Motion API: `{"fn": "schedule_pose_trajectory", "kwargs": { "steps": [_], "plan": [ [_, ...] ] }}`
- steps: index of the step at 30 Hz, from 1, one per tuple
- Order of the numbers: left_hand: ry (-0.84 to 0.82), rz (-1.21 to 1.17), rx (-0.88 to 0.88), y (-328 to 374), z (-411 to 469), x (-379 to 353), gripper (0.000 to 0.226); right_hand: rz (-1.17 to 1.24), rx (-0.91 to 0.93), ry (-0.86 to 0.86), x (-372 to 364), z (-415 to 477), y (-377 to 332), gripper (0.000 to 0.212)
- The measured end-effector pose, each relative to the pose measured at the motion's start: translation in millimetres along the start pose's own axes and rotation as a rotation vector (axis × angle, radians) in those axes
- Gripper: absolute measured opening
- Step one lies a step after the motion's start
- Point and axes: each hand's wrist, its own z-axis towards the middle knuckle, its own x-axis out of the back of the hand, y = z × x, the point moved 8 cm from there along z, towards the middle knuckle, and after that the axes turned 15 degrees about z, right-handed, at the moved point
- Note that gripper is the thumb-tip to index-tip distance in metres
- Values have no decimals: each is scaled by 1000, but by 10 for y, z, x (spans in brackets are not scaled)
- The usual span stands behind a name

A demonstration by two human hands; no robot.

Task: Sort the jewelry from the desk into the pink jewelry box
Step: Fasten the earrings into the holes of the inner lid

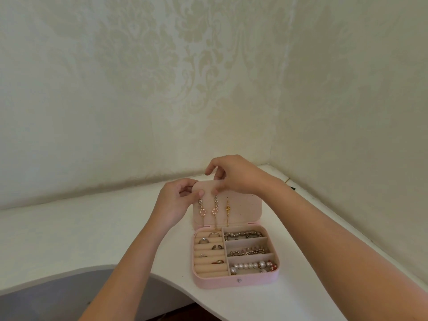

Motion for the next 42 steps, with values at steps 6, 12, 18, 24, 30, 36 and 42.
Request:
{"fn": "schedule_pose_trajectory", "kwargs": {
  "steps": [6, 12, 18, 24, 30, 36, 42],
  "plan": [
    [41, -132, 58, -87, 9, -80, 12, 120, -86, 438, 772, -421, 563, 18],
    [156, -323, 151, -211, -73, -223, 11, -256, -592, 430, 1012, -962, 1909, 35],
    [266, -336, 150, -197, -87, -262, 11, -610, -606, 249, 703, -1067, 2303, 32],
    [265, -276, 127, -183, -80, -258, 12, -731, -620, 250, 592, -1009, 2206, 30],
    [222, -269, 124, -209, -74, -247, 12, -681, -635, 333, 775, -1028, 2128, 20],
    [169, -313, 121, -182, -87, -219, 12, -347, -534, 456, 812, -916, 2084, 26],
    [104, -267, 55, -88, -172, -95, 11, 343, -235, 674, 1050, -787, 1241, 23]
  ]
}}
